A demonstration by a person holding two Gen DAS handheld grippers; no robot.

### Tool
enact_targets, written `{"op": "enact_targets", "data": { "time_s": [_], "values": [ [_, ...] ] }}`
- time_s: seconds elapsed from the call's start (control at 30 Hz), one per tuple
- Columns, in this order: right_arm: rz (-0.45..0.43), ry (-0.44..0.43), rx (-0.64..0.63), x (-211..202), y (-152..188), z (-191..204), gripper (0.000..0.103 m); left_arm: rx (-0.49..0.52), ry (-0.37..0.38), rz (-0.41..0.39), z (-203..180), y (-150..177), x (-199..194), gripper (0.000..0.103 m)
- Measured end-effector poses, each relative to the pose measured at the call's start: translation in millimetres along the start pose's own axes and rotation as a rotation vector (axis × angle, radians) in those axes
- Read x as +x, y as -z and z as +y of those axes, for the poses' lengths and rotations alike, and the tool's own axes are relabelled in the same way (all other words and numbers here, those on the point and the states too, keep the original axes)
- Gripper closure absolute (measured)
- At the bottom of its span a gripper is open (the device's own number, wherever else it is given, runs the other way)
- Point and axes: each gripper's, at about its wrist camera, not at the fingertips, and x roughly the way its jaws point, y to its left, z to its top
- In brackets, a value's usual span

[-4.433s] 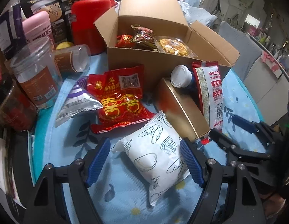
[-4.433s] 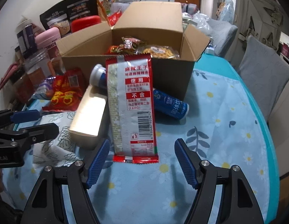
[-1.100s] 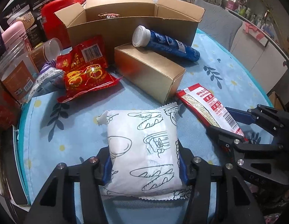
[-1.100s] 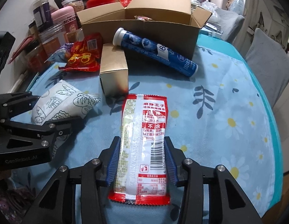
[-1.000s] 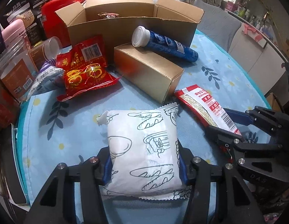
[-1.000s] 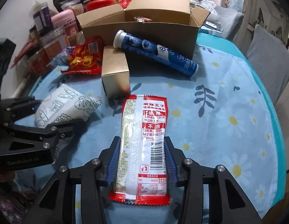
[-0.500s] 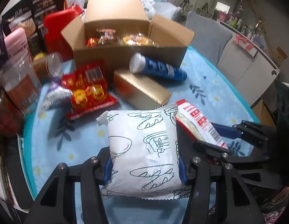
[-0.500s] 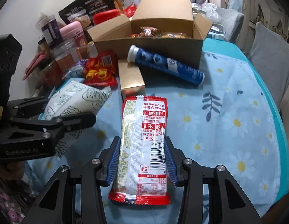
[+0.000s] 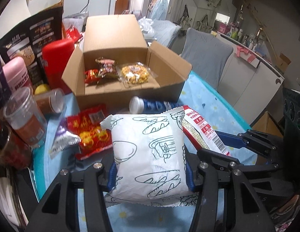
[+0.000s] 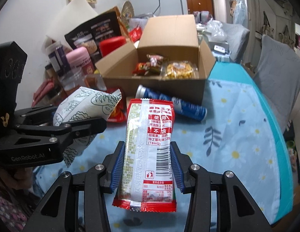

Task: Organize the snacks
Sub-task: 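Lift the white packet and red-white strip packet toward the box with both tools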

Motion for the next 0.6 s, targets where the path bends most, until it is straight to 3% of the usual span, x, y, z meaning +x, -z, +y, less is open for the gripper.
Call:
{"op": "enact_targets", "data": {
  "time_s": [0.6],
  "values": [
    [-0.163,-0.009,-0.044,-15.8,-77.7,-13.1,0.059,0.027,-0.026,-0.193,6.3,-71.9,-16.4,0.050]
  ]
}}
